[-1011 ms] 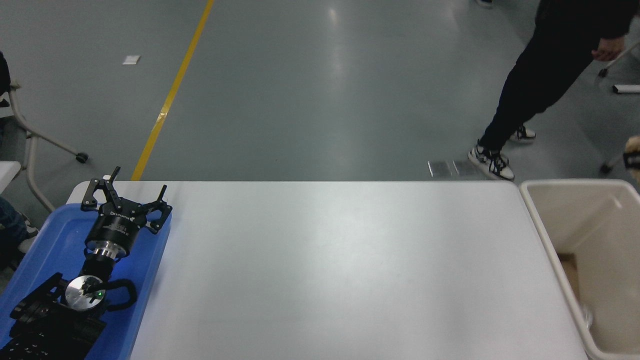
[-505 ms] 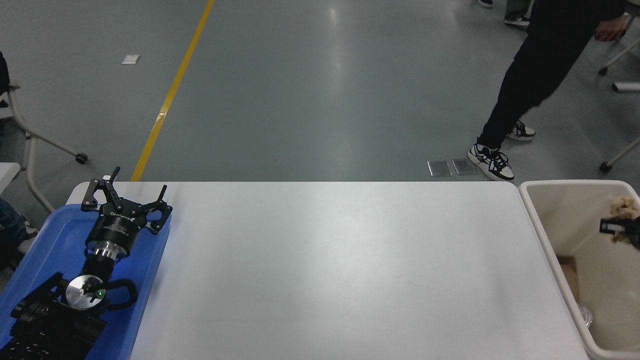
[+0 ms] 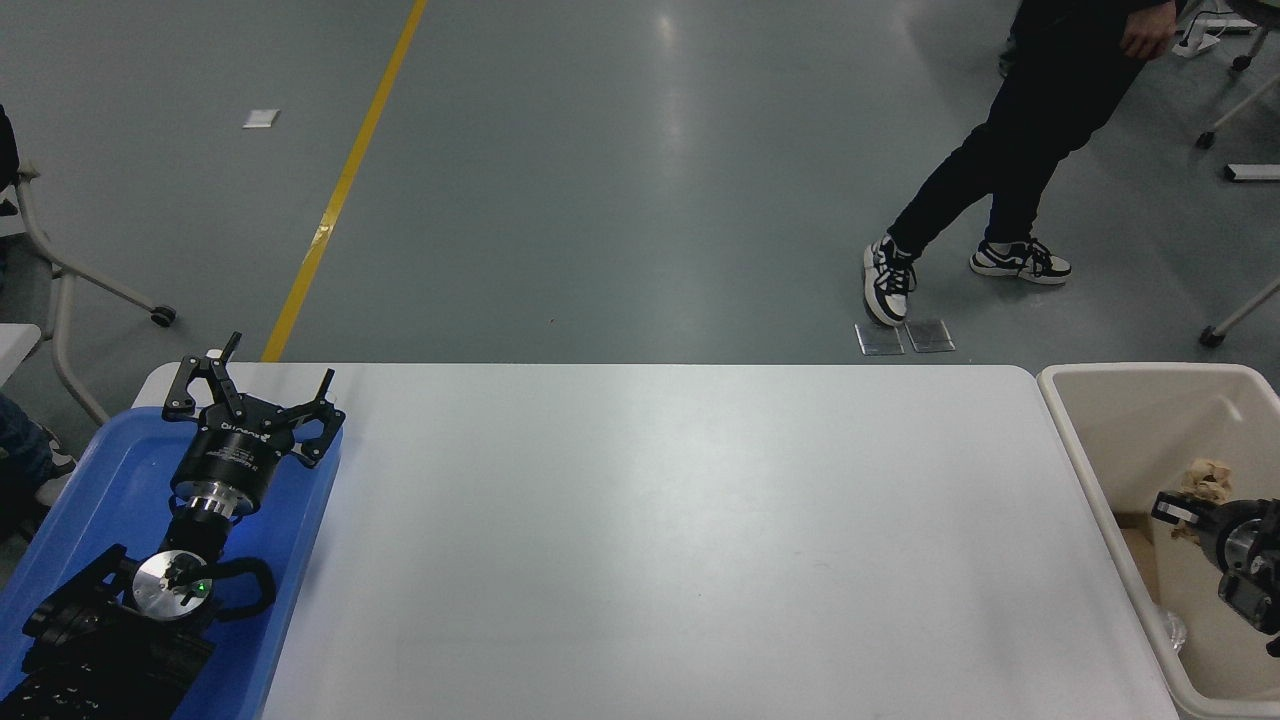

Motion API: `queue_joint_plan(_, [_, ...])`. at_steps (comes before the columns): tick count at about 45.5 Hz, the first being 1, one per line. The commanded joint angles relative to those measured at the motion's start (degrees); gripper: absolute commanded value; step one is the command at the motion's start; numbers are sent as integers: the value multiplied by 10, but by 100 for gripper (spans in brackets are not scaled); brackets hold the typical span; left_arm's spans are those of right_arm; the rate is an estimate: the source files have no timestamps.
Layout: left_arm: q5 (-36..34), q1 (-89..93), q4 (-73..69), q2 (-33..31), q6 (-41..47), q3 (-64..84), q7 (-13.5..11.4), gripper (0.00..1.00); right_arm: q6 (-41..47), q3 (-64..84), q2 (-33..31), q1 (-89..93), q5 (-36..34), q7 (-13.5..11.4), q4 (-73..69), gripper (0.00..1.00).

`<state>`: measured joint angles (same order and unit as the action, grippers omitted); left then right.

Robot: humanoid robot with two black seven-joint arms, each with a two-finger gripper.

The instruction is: Pick up paper ball place in dustbin

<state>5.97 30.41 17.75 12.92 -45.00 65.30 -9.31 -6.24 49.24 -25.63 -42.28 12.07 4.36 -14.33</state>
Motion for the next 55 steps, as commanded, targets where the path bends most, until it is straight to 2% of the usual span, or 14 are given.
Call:
queue_joint_plan(1, [0, 0, 0, 0, 0, 0, 0, 99, 2, -5, 4, 6, -10, 0, 13, 100])
queue_joint_plan(18, [0, 0, 0, 0, 0, 0, 0, 99, 18, -1, 17, -16, -4, 0, -8, 100])
queue_joint_plan(25, [0, 0, 0, 0, 0, 0, 0, 99, 18, 20, 6, -66, 0, 0, -76, 100])
queue_joint_plan(33, [-1, 1, 0, 0, 0, -1, 2, 99, 40, 118, -20, -168, 8, 0, -181, 100])
queue_joint_plan(42, [-1, 1, 0, 0, 0, -1, 2, 99, 91, 172, -34, -321, 8, 1, -340, 100])
queue_joint_plan(49, [-1, 1, 0, 0, 0, -1, 2, 99, 207, 194, -24, -428, 8, 2, -422, 100])
queue_joint_plan(55, [-1, 1, 0, 0, 0, -1, 3, 99, 255, 187, -4, -498, 8, 4, -484, 100])
